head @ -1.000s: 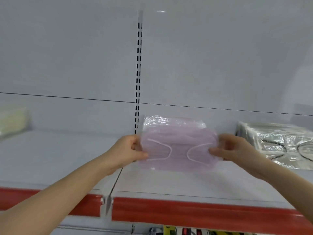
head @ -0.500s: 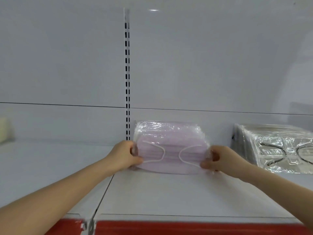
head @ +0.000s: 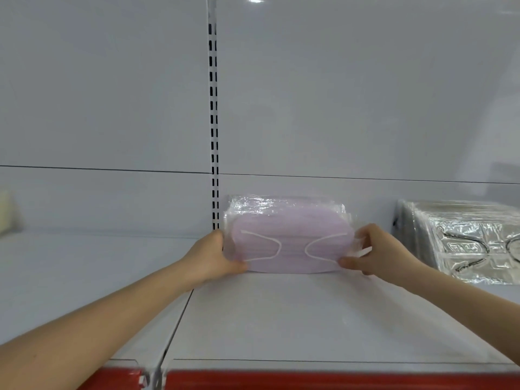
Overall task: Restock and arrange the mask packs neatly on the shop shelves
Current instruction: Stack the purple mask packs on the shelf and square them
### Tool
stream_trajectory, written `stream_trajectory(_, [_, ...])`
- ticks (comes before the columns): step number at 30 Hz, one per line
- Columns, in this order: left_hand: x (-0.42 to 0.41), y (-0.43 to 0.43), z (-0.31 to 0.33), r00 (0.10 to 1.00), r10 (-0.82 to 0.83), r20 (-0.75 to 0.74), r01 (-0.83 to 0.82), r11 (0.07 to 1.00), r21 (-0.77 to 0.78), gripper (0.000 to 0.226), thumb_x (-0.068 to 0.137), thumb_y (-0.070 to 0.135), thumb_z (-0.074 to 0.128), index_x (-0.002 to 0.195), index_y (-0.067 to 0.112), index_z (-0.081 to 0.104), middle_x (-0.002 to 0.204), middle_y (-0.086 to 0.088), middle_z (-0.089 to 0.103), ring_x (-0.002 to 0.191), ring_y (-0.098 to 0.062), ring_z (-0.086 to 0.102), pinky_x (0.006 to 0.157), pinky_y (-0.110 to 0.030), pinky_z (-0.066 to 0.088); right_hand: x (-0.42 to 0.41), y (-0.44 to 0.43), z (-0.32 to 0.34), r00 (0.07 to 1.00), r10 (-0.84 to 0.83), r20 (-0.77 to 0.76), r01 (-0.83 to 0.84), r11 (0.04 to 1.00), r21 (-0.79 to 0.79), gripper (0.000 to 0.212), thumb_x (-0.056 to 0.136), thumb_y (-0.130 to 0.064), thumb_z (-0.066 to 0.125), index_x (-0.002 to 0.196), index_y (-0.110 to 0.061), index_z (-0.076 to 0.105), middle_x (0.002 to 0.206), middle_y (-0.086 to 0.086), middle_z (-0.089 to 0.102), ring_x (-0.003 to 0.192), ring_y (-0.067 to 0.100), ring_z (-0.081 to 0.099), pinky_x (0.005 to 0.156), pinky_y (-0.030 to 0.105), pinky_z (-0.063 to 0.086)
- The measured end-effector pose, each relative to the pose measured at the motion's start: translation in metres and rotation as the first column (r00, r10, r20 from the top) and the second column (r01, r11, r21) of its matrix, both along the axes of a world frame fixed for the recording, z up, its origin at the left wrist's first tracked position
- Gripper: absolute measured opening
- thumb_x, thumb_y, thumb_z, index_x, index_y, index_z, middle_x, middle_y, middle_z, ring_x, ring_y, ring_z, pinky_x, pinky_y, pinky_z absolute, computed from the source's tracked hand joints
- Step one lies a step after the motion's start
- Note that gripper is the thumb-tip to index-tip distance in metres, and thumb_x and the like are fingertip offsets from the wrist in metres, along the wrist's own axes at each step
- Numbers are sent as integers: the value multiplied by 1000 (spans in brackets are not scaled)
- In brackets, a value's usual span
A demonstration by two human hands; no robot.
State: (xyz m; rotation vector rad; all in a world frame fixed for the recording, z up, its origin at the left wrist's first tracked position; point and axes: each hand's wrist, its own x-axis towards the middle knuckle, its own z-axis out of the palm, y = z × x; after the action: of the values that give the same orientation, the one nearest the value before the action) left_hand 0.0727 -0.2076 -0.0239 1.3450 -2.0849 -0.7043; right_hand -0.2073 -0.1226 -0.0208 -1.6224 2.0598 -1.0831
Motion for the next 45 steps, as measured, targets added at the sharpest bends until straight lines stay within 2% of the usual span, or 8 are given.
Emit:
stream_trajectory(4, [-5, -1, 3, 999, -30, -45, 31, 999, 9, 34, 76, 17, 74, 106, 15, 59, 104, -6, 66, 93, -20, 62, 82, -31, 50, 2, -3, 1, 1000, -2, -22, 3, 999, 52, 70, 75, -28, 77, 130, -13, 36, 86, -1, 55, 68, 26, 63, 66, 35, 54])
stream_trajectory(8, [-10, -12, 13, 987, 53, -149, -26, 984, 179, 28, 77, 15, 73, 100, 5, 61, 80, -4, 54, 66, -16, 49, 56, -24, 37, 6, -10, 15, 997, 38, 72, -48, 988, 144, 53, 82, -27, 70, 122, -9, 40, 75, 6, 56, 61, 18, 57, 52, 22, 53])
stream_trajectory(13, [-10, -11, 11, 959, 74, -273, -6, 970, 243, 26, 73, 4, 76, 80, 12, 52, 90, -10, 59, 78, -22, 55, 67, -28, 43, 5, -8, 19, 995, 45, 93, -65, 974, 219, 51, 78, -22, 75, 117, -7, 45, 83, 5, 56, 64, 14, 58, 56, 19, 53])
stream_trajectory(21, [-17, -5, 9, 973, 68, -221, -6, 963, 270, 48, 64, 28, 67, 102, 0, 61, 92, -12, 60, 77, -21, 52, 66, -27, 37, 3, -5, 11, 998, 50, 39, -57, 977, 205, 41, 83, -30, 69, 108, -4, 50, 82, 1, 51, 73, 16, 55, 78, 28, 54])
stream_trajectory(26, [-24, -5, 13, 976, 89, -198, -29, 957, 289, 20, 81, 21, 57, 97, 10, 60, 84, -8, 51, 70, -21, 44, 55, -24, 30, 12, -2, 14, 999, 10, 37, -17, 981, 191, 25, 90, -32, 59, 88, -11, 46, 82, 0, 48, 72, 17, 53, 74, 26, 52])
stream_trajectory(33, [-16, 0, 13, 971, 113, -209, -51, 959, 278, 13, 78, 20, 59, 85, 9, 57, 75, -6, 50, 65, -19, 44, 58, -23, 32, 9, 2, 10, 997, -4, 74, -8, 986, 168, 44, 85, -32, 65, 112, -1, 49, 86, 1, 52, 79, 22, 57, 92, 39, 51])
stream_trajectory(41, [-8, 29, 19, 991, 132, -22, -132, 991, 29, 30, 93, 21, 48, 68, 14, 34, 69, 0, 35, 58, -12, 33, 53, -24, 25, 4, 15, 13, 993, -32, -117, 48, 989, 139, 64, 86, -37, 64, 133, -2, 37, 117, 10, 54, 94, 20, 50, 87, 32, 42])
stream_trajectory(45, [9, 51, 14, 977, 92, 192, -24, 944, -329, 43, 95, 44, 36, 82, 4, 45, 79, -4, 46, 83, -26, 51, 70, -33, 40, 7, 27, 25, 920, -159, -359, 122, 985, -124, 58, 89, -35, 59, 136, -6, 40, 129, 12, 51, 118, 25, 49, 93, 29, 36])
